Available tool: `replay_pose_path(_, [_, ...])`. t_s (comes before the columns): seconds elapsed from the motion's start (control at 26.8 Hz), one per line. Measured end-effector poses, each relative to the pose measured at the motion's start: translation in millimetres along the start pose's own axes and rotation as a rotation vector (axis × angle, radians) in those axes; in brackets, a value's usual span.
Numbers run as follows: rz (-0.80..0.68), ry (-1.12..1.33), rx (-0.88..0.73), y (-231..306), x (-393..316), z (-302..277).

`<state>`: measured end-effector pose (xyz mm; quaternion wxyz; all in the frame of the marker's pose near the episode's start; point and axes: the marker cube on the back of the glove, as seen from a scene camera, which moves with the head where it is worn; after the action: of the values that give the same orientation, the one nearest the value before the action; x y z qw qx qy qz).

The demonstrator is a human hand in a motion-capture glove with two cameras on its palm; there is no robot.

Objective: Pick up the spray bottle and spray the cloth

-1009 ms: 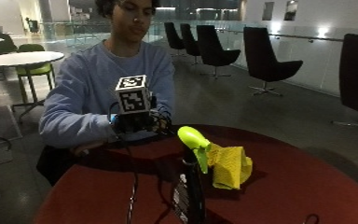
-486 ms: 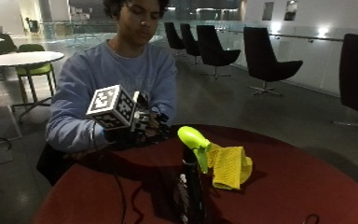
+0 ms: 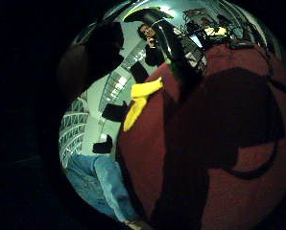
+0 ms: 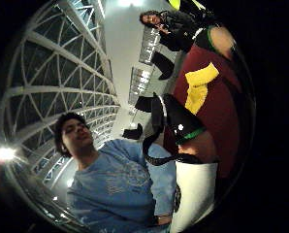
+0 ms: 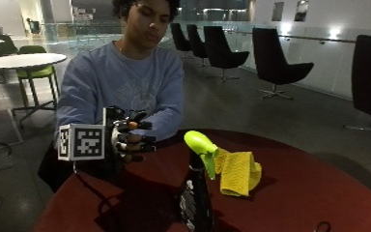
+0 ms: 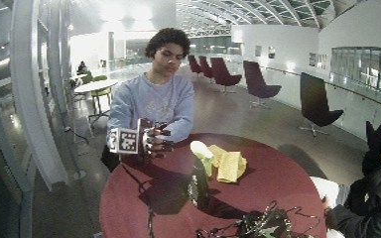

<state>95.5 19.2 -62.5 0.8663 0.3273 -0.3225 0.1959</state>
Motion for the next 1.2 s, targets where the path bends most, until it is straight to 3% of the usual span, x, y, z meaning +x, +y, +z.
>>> replay_pose_path(0.34, [0.084, -0.116, 0.017, -11, 18, 0])
replay_pose_path(0.93, [0.288, 0.012, 0.080, -125, 84, 23])
replay_pose_path(1.2, [0.296, -0.022, 0.163, -152, 97, 40])
